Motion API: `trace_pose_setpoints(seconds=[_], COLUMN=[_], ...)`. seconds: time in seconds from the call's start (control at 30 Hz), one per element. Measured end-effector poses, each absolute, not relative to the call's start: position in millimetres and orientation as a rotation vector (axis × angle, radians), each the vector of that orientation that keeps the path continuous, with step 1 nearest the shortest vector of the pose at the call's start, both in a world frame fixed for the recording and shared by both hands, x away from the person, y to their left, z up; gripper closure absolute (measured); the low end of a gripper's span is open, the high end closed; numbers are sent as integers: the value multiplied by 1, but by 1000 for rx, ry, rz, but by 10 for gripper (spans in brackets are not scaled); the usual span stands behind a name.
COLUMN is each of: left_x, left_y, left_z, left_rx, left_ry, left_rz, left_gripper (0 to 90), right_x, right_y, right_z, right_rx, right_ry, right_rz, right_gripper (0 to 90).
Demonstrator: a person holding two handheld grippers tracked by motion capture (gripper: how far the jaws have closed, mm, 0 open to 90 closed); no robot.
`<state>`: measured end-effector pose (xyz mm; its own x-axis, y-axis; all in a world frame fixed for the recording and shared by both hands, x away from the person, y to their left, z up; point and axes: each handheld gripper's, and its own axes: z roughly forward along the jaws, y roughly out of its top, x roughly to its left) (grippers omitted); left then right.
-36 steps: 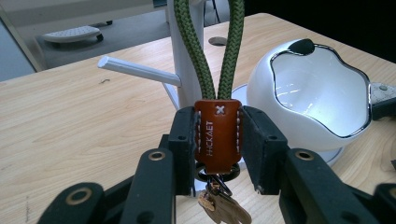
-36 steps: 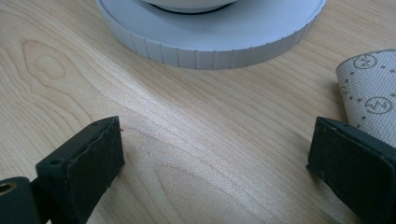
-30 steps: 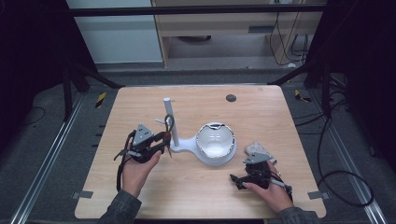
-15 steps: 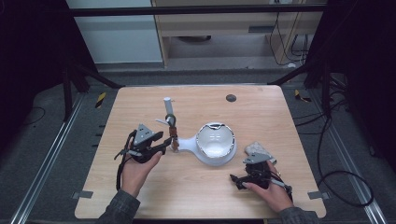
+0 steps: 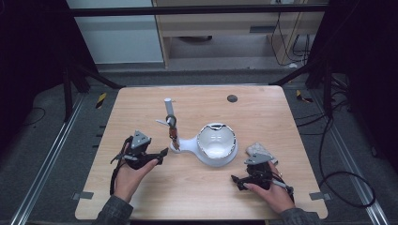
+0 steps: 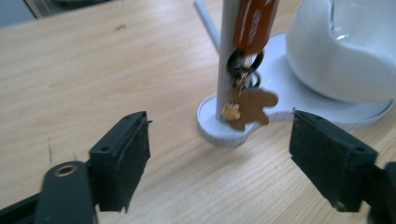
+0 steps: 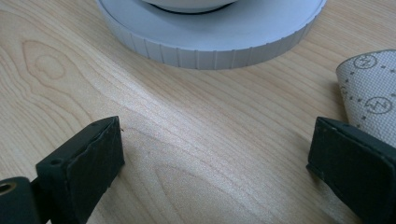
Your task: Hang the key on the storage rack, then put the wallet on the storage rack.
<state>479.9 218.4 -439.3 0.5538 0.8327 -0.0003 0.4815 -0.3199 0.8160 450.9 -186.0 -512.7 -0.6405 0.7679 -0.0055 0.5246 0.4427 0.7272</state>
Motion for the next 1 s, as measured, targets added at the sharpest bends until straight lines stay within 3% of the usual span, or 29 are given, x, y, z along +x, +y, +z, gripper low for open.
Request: trace_pose_setpoints(seconds=[0.33,0.67,1.0], left_x=[484,488,489], left_y=[240,251,252], left_z=[-473,-490,-503], left_rx=[2016,2065,2111], left_ry=[1123,1167,1191], left_rz=[519,529,490], left_gripper=[88,78,69], right_x=[451,448,449], right_y=[-186,-186,-204], right_z=[-513,-505,-473], right_rx=[1104,1057,1049], right_ry=[2363,2373,2417], right_rz=[1015,995,899], right_gripper=[33,63,61])
